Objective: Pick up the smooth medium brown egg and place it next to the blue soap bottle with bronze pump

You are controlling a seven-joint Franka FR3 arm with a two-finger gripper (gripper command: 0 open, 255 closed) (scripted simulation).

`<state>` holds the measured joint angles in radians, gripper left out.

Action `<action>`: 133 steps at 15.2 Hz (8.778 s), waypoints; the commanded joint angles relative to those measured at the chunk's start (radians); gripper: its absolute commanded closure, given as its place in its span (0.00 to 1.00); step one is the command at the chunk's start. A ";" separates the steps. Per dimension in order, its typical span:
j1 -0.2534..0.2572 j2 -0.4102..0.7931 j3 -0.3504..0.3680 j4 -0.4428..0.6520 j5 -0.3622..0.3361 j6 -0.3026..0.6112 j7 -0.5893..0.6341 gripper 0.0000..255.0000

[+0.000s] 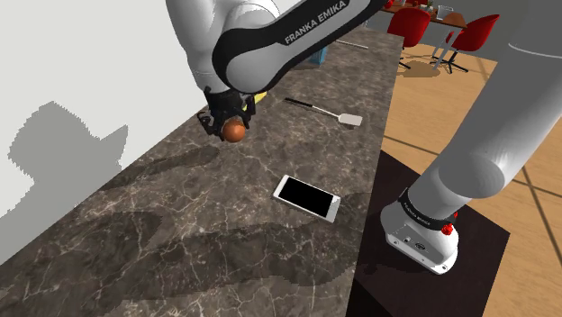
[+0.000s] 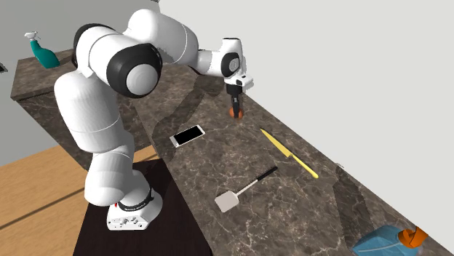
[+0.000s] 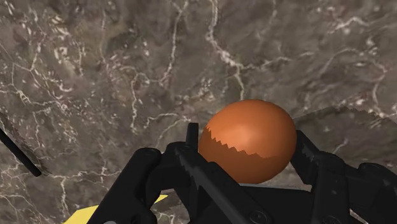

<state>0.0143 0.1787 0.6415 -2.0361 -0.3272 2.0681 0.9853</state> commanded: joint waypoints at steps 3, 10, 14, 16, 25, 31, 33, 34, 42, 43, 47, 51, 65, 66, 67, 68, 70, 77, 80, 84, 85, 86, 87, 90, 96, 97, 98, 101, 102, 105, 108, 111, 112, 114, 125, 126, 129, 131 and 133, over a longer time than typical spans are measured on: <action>-0.006 -0.032 0.006 0.028 0.029 -0.049 -0.027 1.00; -0.011 -0.074 0.012 0.080 0.067 -0.129 -0.063 1.00; -0.013 -0.093 0.013 0.115 0.083 -0.177 -0.081 1.00; -0.014 -0.101 0.014 0.134 0.090 -0.201 -0.089 1.00; -0.015 -0.124 0.016 0.231 0.111 -0.313 -0.119 1.00; -0.013 -0.128 0.017 0.308 0.116 -0.391 -0.133 1.00; -0.012 -0.127 0.018 0.335 0.116 -0.418 -0.137 1.00; -0.012 -0.126 0.018 0.350 0.116 -0.431 -0.139 1.00; -0.003 -0.107 0.024 0.477 0.105 -0.543 -0.148 1.00; -0.001 -0.103 0.025 0.494 0.103 -0.558 -0.149 1.00; 0.008 -0.084 0.029 0.569 0.090 -0.618 -0.150 1.00; -0.050 -0.161 -0.011 0.499 0.131 -0.592 -0.242 1.00; -0.219 -0.354 -0.239 0.281 0.196 -0.473 -0.630 1.00; -0.228 -0.358 -0.254 0.275 0.195 -0.466 -0.654 1.00; -0.238 -0.360 -0.269 0.271 0.194 -0.460 -0.679 1.00; -0.248 -0.362 -0.285 0.267 0.192 -0.454 -0.703 1.00; -0.268 -0.361 -0.314 0.264 0.188 -0.442 -0.750 1.00; -0.336 -0.324 -0.410 0.289 0.169 -0.405 -0.908 1.00; -0.366 -0.293 -0.448 0.318 0.162 -0.393 -0.973 1.00; -0.404 -0.239 -0.495 0.376 0.155 -0.381 -1.056 1.00; -0.414 -0.223 -0.506 0.393 0.154 -0.379 -1.077 1.00; -0.424 -0.206 -0.517 0.412 0.154 -0.378 -1.098 1.00; -0.434 -0.188 -0.527 0.433 0.153 -0.377 -1.118 1.00; -0.464 -0.128 -0.556 0.504 0.154 -0.379 -1.179 1.00; -0.525 0.023 -0.605 0.699 0.165 -0.404 -1.296 1.00; -0.535 0.053 -0.612 0.740 0.167 -0.412 -1.315 1.00; -0.546 0.085 -0.619 0.785 0.171 -0.422 -1.334 1.00; -0.580 0.196 -0.636 0.946 0.182 -0.464 -1.391 1.00; -0.586 0.219 -0.638 0.981 0.184 -0.475 -1.401 1.00; -0.587 0.195 -0.637 0.902 0.183 -0.420 -1.394 1.00; -0.589 0.176 -0.637 0.832 0.183 -0.370 -1.388 1.00; -0.590 0.162 -0.637 0.771 0.182 -0.323 -1.382 1.00; -0.590 0.159 -0.637 0.752 0.181 -0.308 -1.380 1.00; -0.590 0.152 -0.637 0.716 0.181 -0.278 -1.376 1.00; -0.593 0.141 -0.638 0.551 0.175 -0.126 -1.356 1.00; -0.593 0.141 -0.639 0.538 0.174 -0.113 -1.354 1.00; -0.593 0.144 -0.639 0.503 0.172 -0.075 -1.349 1.00; -0.594 0.148 -0.639 0.481 0.170 -0.050 -1.345 1.00; -0.594 0.152 -0.640 0.460 0.168 -0.025 -1.341 1.00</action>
<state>-0.5792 0.3288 0.0019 -1.5645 -0.1581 2.0290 -0.3575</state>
